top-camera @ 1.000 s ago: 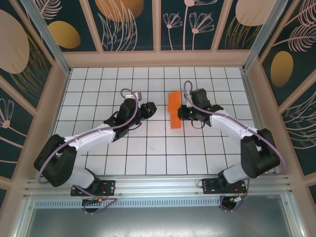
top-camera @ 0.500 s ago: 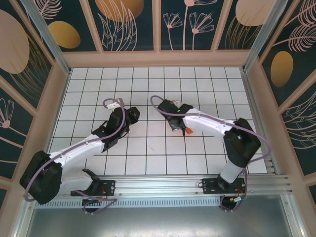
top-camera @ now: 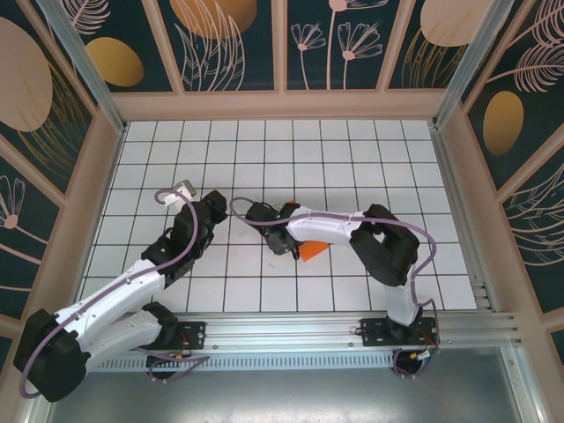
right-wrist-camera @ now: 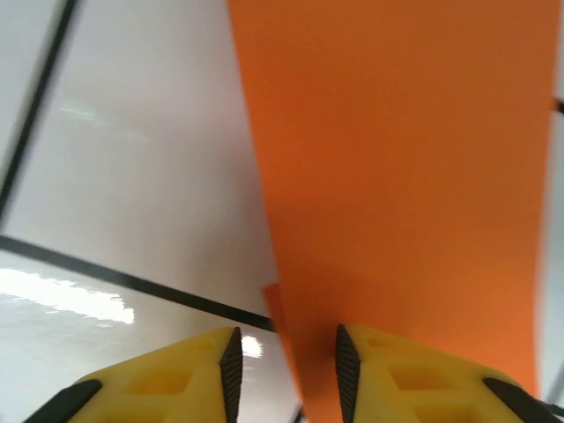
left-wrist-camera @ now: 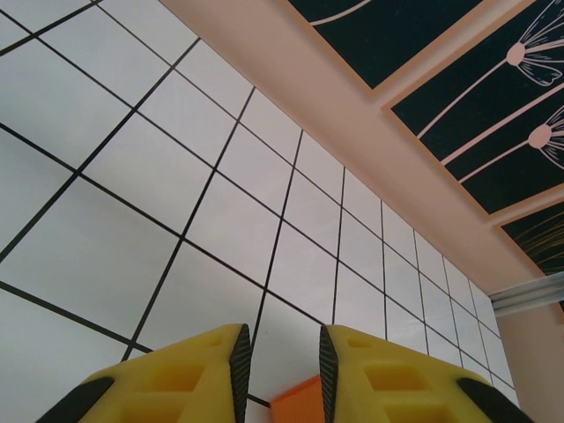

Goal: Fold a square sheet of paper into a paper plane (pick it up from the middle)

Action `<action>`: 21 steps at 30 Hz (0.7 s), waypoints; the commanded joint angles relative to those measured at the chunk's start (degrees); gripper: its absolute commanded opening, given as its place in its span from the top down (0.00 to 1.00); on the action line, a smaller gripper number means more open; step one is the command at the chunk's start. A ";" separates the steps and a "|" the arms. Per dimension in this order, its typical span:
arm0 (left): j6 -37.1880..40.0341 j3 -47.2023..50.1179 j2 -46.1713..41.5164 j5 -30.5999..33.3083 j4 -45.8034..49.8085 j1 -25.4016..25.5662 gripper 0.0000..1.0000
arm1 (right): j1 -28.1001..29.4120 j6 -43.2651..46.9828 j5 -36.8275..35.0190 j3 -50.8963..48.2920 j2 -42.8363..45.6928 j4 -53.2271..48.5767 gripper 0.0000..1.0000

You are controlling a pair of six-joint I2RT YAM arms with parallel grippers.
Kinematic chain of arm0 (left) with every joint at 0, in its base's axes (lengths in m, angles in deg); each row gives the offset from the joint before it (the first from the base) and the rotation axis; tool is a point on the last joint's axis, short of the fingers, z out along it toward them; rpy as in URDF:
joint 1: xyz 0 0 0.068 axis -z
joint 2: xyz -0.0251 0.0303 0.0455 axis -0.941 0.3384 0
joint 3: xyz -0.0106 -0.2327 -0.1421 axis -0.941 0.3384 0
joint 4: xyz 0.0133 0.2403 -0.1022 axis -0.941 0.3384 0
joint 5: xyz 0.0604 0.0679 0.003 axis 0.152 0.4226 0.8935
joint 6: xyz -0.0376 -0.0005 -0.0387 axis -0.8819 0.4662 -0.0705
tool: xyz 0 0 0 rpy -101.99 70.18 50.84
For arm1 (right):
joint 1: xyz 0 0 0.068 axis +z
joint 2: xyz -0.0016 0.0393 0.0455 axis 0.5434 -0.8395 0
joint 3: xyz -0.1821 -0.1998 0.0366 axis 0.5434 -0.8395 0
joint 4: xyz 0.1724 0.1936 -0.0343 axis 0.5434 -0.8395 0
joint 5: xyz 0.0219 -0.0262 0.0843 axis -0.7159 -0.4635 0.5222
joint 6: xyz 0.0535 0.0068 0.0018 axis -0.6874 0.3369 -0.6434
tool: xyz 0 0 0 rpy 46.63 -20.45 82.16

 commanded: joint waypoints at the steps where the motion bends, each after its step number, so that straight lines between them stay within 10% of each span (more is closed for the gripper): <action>1: 2.63 0.30 0.87 -1.34 0.06 -0.37 0.68 | -0.68 -0.84 7.52 -2.55 4.07 5.17 0.60; 11: 5.20 -5.67 19.24 -26.61 -12.49 0.40 0.75 | -18.33 -0.41 25.81 -24.80 30.15 24.04 0.49; 21: 2.93 -17.46 42.52 -38.19 -11.32 7.63 0.85 | -38.55 1.90 48.04 -35.20 28.78 33.59 0.52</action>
